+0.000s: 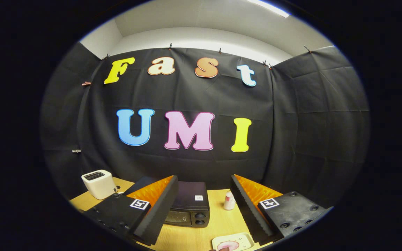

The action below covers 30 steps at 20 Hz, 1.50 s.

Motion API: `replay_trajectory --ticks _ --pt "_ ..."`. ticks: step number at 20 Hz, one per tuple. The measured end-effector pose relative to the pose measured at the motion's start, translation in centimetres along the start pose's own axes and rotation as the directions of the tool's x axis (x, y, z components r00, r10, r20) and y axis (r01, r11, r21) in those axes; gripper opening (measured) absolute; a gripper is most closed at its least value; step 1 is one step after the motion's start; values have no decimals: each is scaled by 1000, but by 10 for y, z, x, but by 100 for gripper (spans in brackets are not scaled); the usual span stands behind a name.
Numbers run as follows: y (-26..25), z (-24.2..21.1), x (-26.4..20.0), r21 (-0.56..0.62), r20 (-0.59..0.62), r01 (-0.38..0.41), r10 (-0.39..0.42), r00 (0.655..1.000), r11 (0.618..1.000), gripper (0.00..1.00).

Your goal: Open the toaster oven, put the food inside, and close the toaster oven door.

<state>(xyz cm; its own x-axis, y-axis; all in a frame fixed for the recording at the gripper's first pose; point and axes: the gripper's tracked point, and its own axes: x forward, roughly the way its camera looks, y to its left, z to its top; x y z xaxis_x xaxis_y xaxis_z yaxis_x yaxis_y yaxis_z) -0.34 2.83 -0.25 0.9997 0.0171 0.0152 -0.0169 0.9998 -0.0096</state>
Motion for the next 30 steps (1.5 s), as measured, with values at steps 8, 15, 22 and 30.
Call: replay_trajectory --ticks 8,15,22,30 --pt "106 -58 37 -1 -42 -91 91 995 996 98" --pt "153 -159 79 -7 -207 -93 89 974 996 99" --pt "160 -220 103 3 -326 -43 41 944 999 99" --pt "159 -240 77 49 -360 -33 48 932 998 99"
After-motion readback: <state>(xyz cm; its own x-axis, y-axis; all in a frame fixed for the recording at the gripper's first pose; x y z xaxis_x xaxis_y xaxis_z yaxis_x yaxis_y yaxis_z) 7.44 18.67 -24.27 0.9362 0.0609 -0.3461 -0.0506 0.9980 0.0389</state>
